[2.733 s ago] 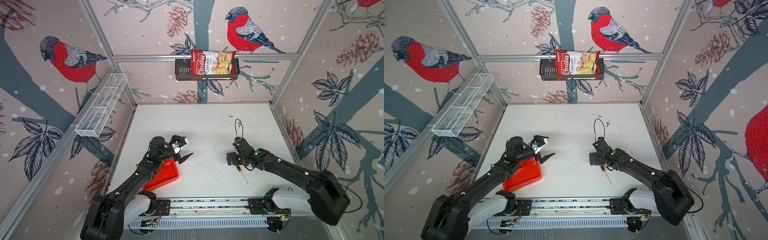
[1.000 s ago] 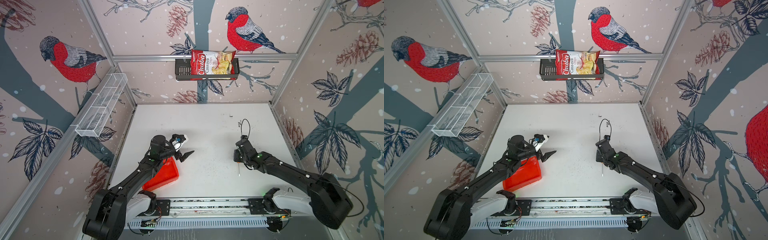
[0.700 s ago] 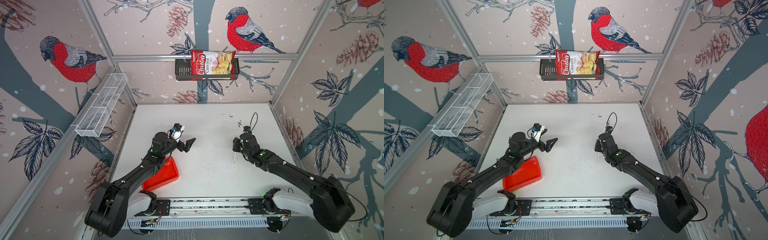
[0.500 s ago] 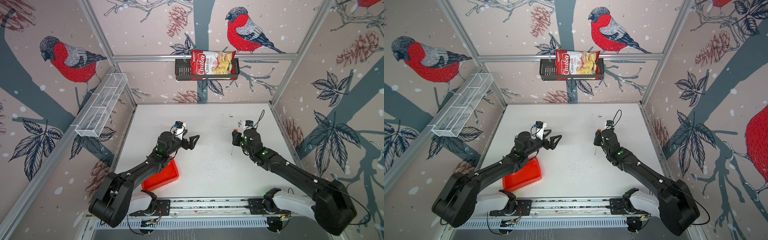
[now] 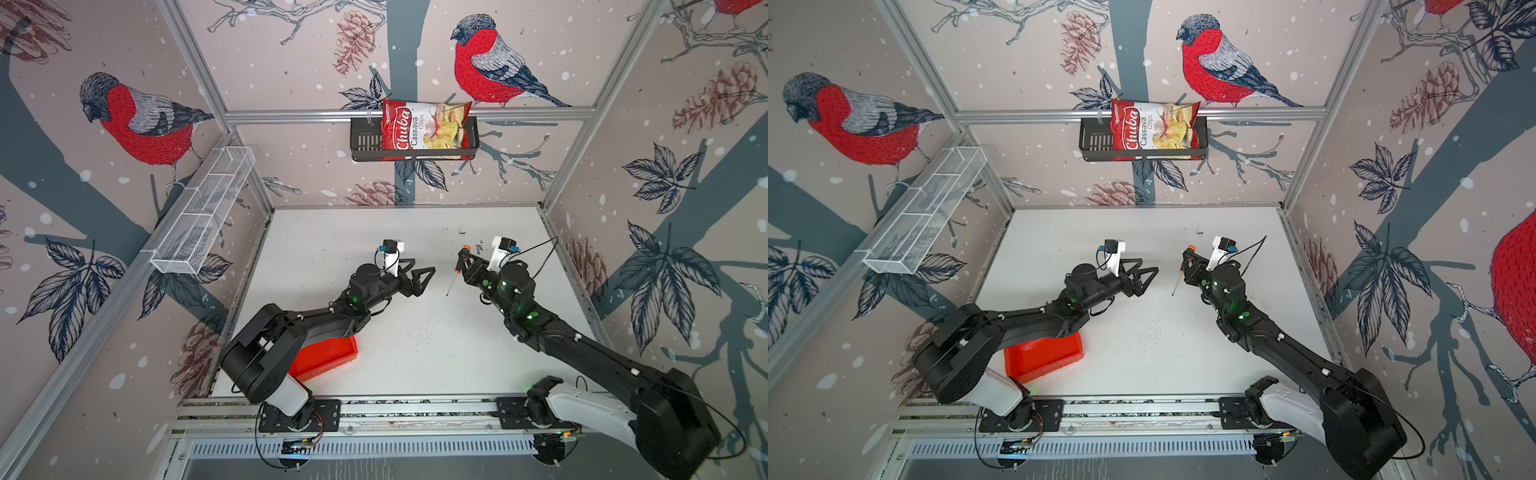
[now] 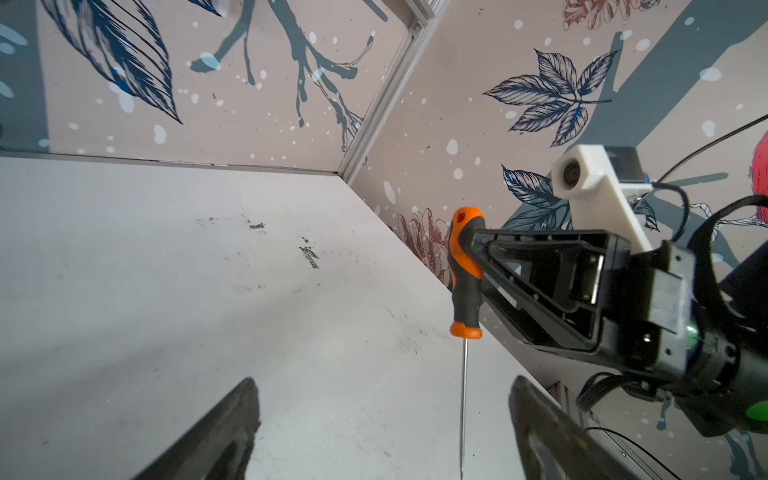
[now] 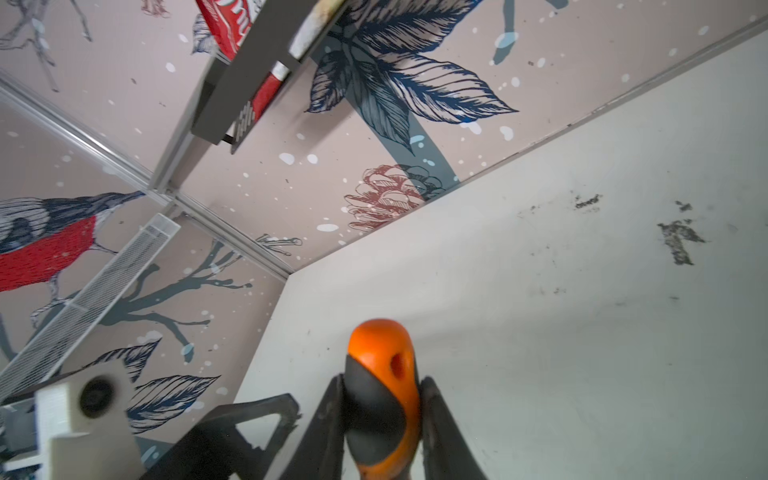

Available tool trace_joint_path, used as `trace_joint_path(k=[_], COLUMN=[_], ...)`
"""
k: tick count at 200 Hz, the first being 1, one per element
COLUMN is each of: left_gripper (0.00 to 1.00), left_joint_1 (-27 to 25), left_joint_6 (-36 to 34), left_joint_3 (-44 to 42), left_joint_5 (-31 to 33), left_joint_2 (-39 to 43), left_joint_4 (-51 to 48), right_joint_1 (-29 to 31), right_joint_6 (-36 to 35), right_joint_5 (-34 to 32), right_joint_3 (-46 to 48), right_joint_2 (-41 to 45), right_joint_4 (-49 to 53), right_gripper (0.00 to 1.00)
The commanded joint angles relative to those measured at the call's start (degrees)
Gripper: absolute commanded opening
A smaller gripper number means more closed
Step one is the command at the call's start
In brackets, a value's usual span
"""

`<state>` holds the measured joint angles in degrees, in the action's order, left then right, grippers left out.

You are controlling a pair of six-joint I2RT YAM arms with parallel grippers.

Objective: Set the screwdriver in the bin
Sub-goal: 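Lift the screwdriver with the right gripper toward the left gripper while the left arm approaches, then close the left gripper on the screwdriver handle beside the right gripper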

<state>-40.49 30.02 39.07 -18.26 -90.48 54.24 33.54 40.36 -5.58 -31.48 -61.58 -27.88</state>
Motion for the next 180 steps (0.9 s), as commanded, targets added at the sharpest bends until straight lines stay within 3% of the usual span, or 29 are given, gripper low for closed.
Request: trace_joint_path(k=[1,25,108,180], left_gripper=[0.92,0.9,0.58,0.42], left_joint_1=[-2.02,-3.43,-4.24,-4.69], left_joint_6=[0.41,0.42,1.49,1.53], left_joint_3=[2.61,5.39,9.27,10.59], left_joint_5=[-1.18,-2.96,-4.81,-5.2], left_joint_2=[-2.37,-5.45,-9.8,-10.88], left_joint_4=[4.85,6.45,11.42,10.96], right_joint_1=[0.32,0.64,1.0,1.03], right_joint_6=[-1.05,-2.45,-5.01,-5.9], right_joint_5=[2.2,5.43,8.05,9.72], right_joint_3=[0.28,0.28,0.24,-0.07], right_joint_2=[0.61,0.59,1.28,-0.37], right_joint_4=[-6.67,-8.14,-8.53,-8.58], right_gripper=[0.04,0.05,0.05,0.04])
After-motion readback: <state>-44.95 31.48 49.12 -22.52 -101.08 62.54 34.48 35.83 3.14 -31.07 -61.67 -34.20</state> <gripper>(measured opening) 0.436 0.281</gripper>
